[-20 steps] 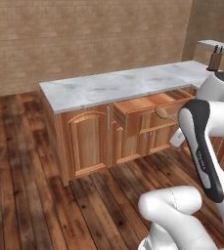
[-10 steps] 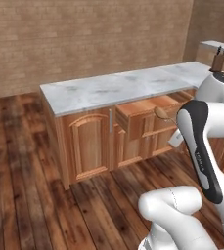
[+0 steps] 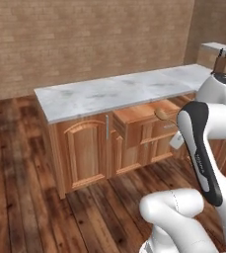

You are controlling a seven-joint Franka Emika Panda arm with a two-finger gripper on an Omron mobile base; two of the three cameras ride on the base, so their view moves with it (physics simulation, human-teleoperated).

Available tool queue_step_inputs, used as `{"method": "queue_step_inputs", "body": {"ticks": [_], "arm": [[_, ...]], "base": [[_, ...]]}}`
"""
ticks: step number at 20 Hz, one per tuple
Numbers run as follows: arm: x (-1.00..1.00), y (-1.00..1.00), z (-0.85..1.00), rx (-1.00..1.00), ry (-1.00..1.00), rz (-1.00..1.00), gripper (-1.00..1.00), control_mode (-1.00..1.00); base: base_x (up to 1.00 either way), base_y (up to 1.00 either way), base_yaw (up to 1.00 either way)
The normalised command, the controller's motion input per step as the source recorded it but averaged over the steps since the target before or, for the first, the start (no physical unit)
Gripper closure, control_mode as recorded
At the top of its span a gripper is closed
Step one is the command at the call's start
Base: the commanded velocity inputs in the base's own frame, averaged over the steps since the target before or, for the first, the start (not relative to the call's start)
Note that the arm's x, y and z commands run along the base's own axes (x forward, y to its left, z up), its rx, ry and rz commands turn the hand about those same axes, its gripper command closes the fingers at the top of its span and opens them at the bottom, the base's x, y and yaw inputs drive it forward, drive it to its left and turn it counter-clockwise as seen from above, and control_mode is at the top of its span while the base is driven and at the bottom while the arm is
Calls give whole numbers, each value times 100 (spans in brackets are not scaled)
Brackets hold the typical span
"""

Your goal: Organize the utensils by type. Pick up the wooden spoons from the counter and place them in the open cabinet. Then pick up the metallic utensils from the counter and place them in the open drawer.

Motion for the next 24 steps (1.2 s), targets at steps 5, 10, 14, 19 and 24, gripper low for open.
{"method": "queue_step_inputs", "body": {"ticks": [5,10,14,19,24], "arm": [[0,0,0,0,0,0,100,100],[0,0,0,0,0,0,100,100],[0,0,0,0,0,0,100,100],[0,0,0,0,0,0,100,100],[0,0,0,0,0,0,100,100]], "base": [[50,-49,0],[47,-53,0],[54,-44,0],[77,-28,2],[87,-23,6]]}}
